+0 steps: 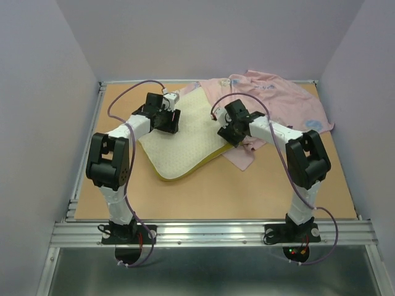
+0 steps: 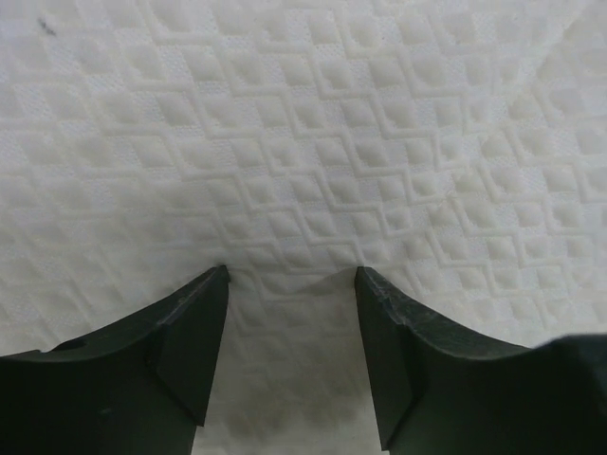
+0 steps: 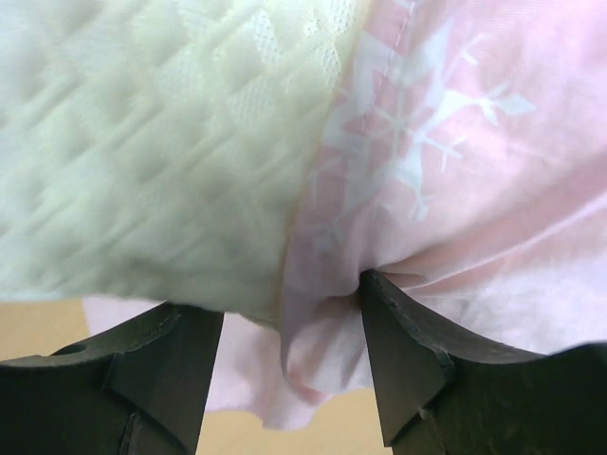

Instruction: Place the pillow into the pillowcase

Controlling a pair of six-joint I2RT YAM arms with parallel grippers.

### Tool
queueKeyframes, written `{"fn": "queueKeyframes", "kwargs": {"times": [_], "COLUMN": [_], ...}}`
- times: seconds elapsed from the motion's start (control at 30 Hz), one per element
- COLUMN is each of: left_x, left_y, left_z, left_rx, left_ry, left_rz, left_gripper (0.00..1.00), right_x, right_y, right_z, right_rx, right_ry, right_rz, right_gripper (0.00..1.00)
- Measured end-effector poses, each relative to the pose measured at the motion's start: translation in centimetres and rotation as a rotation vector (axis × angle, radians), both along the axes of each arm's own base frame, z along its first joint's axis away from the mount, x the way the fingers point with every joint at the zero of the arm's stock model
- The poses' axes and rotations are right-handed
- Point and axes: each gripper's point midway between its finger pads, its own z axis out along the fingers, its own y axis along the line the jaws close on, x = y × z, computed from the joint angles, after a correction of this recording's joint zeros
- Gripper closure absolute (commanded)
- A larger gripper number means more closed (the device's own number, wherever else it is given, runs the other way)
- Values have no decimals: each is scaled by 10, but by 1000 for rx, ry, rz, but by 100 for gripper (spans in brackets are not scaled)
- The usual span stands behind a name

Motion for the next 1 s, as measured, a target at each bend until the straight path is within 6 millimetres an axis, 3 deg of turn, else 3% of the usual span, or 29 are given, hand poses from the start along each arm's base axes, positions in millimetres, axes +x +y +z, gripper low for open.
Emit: {"fn": "queueKeyframes", "kwargs": {"times": [0.13,0.23,0.3,0.4,0.53,0.6,0.7,0.83,1.0], "left_x": [-2,-14,-22,-30,-36,-36,-37,-39,-55], "left_y": [-10,-23,-35,-48,-57,-55,-53,-54,-67], "left_z": [14,27,41,61,72,71,70,69,55], "left_rx": [-28,-58,-79,-103,-115,-111,-109,-102,-79], "left_ry": [-3,3,-12,-47,-68,-61,-54,-52,-30], "left_rz": [-42,-85,-121,-156,-175,-167,-166,-179,-244], "left_gripper": [24,23,23,23,23,22,22,21,21], "right_x": [-15,-59,-82,-101,-122,-129,-131,-130,-127], "right_y": [4,-2,-6,-6,-12,-16,-18,-17,-14], "right_z": [28,62,71,47,-13,-28,-35,-40,-42], "right_rx": [90,184,201,157,59,32,21,24,37], "right_ry": [-23,-34,-48,9,187,238,263,267,263], "right_rz": [8,38,68,113,121,113,98,80,67], "right_gripper": [36,37,37,38,35,33,33,50,99]}}
